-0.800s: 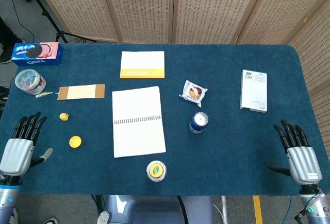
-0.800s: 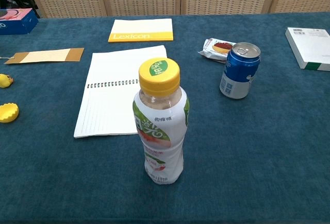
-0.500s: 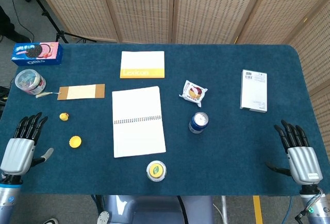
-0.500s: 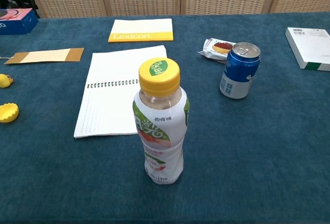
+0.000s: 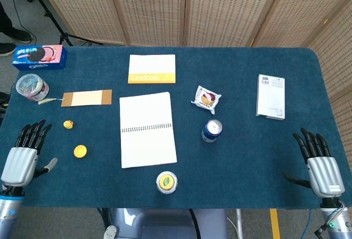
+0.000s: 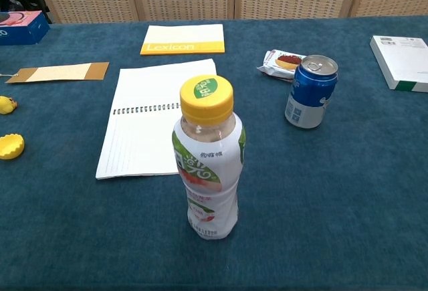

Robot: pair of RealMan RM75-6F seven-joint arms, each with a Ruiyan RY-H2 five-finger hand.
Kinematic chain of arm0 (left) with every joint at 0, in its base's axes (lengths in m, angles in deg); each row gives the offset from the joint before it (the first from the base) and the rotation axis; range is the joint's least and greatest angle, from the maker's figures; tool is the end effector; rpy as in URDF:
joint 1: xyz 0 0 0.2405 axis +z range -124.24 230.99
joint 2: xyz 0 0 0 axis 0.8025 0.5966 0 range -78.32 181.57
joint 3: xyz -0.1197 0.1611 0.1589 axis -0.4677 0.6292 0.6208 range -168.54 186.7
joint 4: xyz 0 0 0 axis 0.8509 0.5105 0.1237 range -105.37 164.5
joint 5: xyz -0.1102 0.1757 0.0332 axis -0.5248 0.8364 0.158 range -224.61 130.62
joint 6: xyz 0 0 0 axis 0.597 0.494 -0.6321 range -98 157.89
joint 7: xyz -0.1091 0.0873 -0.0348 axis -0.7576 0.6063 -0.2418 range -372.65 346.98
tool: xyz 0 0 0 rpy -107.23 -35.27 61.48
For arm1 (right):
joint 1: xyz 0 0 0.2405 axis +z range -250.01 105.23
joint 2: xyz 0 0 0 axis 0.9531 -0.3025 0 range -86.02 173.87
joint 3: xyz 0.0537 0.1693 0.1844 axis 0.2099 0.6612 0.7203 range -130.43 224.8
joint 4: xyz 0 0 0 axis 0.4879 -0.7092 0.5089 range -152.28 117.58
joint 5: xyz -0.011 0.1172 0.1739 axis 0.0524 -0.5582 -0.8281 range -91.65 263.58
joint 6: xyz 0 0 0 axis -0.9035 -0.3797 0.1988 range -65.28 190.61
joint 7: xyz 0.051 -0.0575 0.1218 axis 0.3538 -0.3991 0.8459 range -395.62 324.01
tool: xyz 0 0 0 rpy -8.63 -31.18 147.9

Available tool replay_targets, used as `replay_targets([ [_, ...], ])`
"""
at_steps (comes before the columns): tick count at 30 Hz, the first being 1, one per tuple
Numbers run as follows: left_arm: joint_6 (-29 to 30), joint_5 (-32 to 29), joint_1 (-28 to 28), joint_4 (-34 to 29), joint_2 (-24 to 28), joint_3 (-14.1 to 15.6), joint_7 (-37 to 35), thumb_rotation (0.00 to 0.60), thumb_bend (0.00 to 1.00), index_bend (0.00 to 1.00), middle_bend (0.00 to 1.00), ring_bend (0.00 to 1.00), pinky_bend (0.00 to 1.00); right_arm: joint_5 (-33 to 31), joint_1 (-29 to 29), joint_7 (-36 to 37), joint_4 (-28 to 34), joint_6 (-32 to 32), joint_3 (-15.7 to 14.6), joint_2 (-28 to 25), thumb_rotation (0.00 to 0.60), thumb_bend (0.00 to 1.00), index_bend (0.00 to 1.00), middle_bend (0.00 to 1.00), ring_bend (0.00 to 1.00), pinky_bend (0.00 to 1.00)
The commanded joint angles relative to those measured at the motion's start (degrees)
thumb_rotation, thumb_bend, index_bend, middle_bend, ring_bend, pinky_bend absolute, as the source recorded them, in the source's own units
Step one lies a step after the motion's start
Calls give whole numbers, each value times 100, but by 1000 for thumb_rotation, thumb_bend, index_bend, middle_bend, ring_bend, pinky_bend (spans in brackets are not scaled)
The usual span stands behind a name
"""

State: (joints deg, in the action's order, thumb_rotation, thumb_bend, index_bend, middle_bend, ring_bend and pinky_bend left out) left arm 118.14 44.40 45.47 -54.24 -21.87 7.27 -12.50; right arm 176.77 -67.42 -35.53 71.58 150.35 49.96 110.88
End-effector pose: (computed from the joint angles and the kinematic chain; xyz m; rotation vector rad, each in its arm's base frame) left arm -0.2999 0.1937 0.1184 -1.4674 -0.8119 -1.0234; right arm -0.3045 -0.1812 0.1495 1.4324 -0.8319 0.9751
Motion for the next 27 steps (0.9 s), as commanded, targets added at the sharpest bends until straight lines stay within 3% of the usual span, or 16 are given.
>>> replay_targets([
  [1,17,13,5,-10,-5,4,7,600,210,0,0,0,0,3,-5,4,-10,10,-2,3,600,0,40,0,0,0],
  [16,-315,-258,-153,-145,63,-130,-135,600,210,10,0,0,0,-17,-9,7,0,4,7,5,600,0,40,0,0,0],
  [23,-956,-629,-483,-332,347,-333,-240,600,212,207,0,0,0,3,8,-42,6,-29,-7,19,600,0,40,0,0,0],
  [27,-1677,-1013,-848,-487,670,-527,-379,600,214,279,0,0,0,17,9,-67,14,-26,-13,26,600,0,40,0,0,0],
])
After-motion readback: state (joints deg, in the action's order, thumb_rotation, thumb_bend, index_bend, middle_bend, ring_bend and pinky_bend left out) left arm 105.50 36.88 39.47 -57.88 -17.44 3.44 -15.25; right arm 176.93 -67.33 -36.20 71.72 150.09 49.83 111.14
